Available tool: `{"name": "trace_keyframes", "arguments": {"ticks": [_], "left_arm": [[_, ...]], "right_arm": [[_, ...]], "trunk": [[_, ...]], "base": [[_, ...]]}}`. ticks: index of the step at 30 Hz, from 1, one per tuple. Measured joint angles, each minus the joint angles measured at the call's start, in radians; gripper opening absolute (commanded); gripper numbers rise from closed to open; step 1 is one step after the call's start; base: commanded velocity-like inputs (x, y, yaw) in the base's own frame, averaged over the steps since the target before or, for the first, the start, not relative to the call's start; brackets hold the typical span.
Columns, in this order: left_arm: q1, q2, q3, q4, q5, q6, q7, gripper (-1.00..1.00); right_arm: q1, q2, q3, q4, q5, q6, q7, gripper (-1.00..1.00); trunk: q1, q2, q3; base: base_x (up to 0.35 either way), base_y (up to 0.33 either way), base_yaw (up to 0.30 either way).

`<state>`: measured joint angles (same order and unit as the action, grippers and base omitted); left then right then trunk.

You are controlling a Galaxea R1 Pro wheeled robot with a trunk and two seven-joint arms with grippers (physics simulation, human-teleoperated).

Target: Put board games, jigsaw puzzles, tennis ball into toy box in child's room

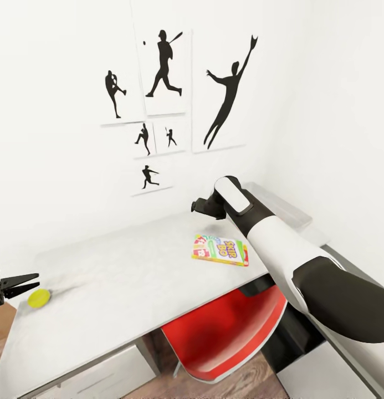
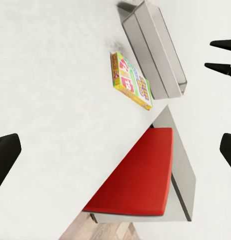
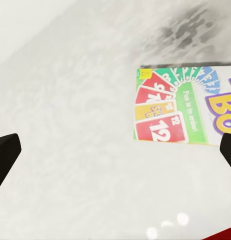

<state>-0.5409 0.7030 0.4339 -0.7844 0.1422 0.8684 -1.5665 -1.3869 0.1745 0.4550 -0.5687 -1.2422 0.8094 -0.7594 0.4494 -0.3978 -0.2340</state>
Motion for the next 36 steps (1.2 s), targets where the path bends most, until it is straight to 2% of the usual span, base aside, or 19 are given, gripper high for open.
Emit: {"name": "trace_keyframes", "arguments": {"ticks": [9,23,36], "left_arm": [[0.001,0.001,0.0,0.019,0.02,0.0,0.0,1.0],[0.002,0.002,0.0,0.024,0.027,0.0,0.0,1.0],[0.001,0.002,0.001,0.025,0.027,0.0,0.0,1.0]], "right_arm": [[0.0,0.0,-0.001,0.0,0.0,0.0,-0.001,1.0],[0.0,0.0,0.0,-0.001,0.0,-0.001,-0.002,1.0],[0.0,0.0,-0.001,-0.001,0.0,-0.025,-0.002,1.0]], "trunk": [[0.0,0.0,-0.015],[0.0,0.0,-0.027],[0.0,0.0,-0.042]], "base": [[0.058,0.025,-0.008],[0.071,0.055,-0.03],[0.003,0.022,-0.124]]}}
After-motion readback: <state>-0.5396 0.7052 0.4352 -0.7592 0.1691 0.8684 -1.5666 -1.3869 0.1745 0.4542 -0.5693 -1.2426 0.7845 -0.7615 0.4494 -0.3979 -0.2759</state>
